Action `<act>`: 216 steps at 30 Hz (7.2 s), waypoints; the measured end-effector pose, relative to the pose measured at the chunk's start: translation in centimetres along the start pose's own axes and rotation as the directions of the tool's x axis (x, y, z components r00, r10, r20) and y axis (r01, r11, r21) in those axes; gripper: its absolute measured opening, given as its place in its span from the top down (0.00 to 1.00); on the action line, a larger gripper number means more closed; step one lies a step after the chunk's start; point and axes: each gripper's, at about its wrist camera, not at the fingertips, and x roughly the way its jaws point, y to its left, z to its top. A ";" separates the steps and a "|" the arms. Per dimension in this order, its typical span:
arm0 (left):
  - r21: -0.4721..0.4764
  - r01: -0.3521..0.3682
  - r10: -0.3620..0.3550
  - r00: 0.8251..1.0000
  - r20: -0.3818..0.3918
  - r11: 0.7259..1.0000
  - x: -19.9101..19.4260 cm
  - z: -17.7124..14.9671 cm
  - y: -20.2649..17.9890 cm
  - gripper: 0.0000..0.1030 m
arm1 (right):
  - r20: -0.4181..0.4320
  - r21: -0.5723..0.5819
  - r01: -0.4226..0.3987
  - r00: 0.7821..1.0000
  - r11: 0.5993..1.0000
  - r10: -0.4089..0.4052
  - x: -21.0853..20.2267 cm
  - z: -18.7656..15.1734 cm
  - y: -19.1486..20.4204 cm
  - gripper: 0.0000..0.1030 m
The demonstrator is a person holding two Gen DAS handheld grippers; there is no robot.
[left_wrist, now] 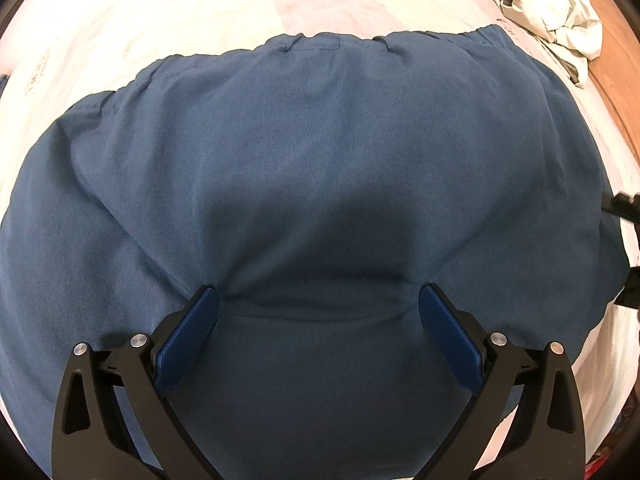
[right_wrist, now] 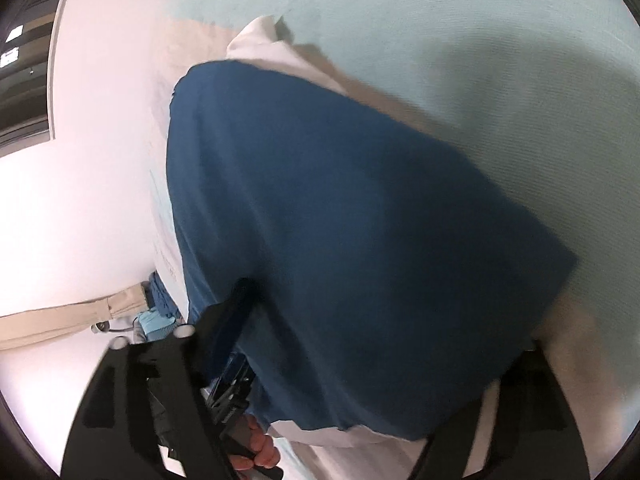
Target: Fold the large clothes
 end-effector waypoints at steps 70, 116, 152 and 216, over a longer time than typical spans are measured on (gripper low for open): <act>-0.228 -0.235 0.276 0.946 0.170 0.945 -11.7 -10.1 10.9 0.06 | 0.451 -0.798 0.544 0.825 0.258 -0.341 8.6 -21.2 25.3 0.90; -0.399 -0.176 0.253 0.956 0.150 0.900 -13.1 -19.4 24.2 0.06 | 0.369 -0.923 0.379 0.821 -0.067 -0.436 27.1 -37.1 29.7 0.91; -0.456 -0.174 0.246 0.964 0.102 0.873 -12.5 -18.8 26.4 0.06 | -0.113 -0.896 0.151 0.833 0.418 -0.542 23.3 -28.3 30.8 0.59; -0.481 0.512 -0.576 0.818 0.018 0.712 -1.3 -2.8 22.5 0.65 | -0.356 -0.514 -0.024 0.916 0.857 -0.188 15.7 -8.4 17.5 0.63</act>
